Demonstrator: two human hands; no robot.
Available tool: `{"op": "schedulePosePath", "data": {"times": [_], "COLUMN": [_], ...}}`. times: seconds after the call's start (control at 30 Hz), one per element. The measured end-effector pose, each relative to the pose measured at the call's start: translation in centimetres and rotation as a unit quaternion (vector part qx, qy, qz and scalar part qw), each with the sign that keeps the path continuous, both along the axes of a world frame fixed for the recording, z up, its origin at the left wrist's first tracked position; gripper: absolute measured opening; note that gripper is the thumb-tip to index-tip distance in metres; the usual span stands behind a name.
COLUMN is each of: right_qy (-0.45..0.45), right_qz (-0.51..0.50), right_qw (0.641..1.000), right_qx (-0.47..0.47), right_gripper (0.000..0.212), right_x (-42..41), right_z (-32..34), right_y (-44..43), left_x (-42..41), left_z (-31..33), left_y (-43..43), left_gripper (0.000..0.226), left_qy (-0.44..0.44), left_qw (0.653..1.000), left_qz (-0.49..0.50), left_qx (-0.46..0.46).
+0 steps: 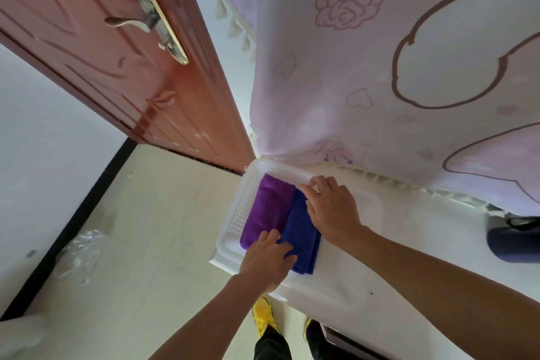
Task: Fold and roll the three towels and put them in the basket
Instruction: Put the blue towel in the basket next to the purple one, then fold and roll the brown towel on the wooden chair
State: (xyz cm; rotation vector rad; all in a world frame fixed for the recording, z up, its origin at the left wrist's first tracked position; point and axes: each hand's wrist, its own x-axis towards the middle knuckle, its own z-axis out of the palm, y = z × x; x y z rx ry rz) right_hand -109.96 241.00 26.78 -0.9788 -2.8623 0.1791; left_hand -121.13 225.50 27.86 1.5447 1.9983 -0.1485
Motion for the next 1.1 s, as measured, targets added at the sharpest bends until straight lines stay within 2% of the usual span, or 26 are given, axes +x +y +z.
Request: {"op": "schedulePosePath", "data": {"times": [0.03, 0.1, 0.2, 0.27, 0.37, 0.53, 0.7, 0.8, 0.9, 0.97, 1.1], "right_qy": [0.016, 0.002, -0.054, -0.026, -0.023, -0.154, -0.248, -0.260, -0.220, -0.196, -0.212], "right_qz": [0.034, 0.080, 0.037, 0.001, -0.021, -0.003, 0.002, -0.013, -0.019, -0.034, -0.022], "right_qw": [0.999, 0.994, 0.967, 0.961, 0.965, 0.981, 0.966, 0.957, 0.954, 0.961, 0.957], "right_qx": [0.000, -0.078, -0.244, -0.276, -0.260, -0.117, -0.078, -0.130, -0.202, -0.194, -0.195], "right_gripper": [0.044, 0.049, 0.048, 0.046, 0.049, 0.071, 0.073, 0.078, 0.080, 0.077, 0.075], "right_x": [-0.7, -2.1, -2.4, -2.0, -2.7, -5.1, -6.7, -7.2, -6.1, -4.3, -1.3], "right_z": [0.2, -0.3, -2.0, -3.2, -3.8, -3.2, -3.2, -3.0, -1.4, -0.7, 0.9], "right_y": [-0.4, -0.5, 0.3, 0.7, 0.4, -0.7, -1.0, -0.6, -0.5, -0.6, -1.5], "left_x": [-0.1, -0.3, -0.5, -0.3, -0.5, -1.0, -1.5, -1.9, -2.3, -2.5, -2.3], "left_z": [0.0, 0.0, -0.2, -0.5, -1.0, -1.5, -2.1, -1.9, -1.0, -0.5, 0.9], "left_y": [-0.2, -0.8, -1.4, -1.5, -1.3, -1.8, -2.5, -2.4, -3.6, -5.0, -7.7], "left_gripper": [0.042, 0.045, 0.048, 0.049, 0.050, 0.053, 0.055, 0.055, 0.053, 0.050, 0.044], "left_qy": [0.000, -0.006, -0.015, -0.015, -0.018, -0.014, -0.022, -0.025, -0.017, 0.007, 0.039], "left_qw": [1.000, 1.000, 0.998, 0.998, 0.996, 0.993, 0.991, 0.989, 0.987, 0.986, 0.991], "left_qz": [-0.011, -0.028, -0.048, -0.056, -0.070, -0.104, -0.129, -0.139, -0.156, -0.163, -0.114], "left_qx": [-0.004, -0.012, -0.025, -0.036, -0.042, -0.049, -0.034, -0.032, -0.036, -0.026, 0.051]}}
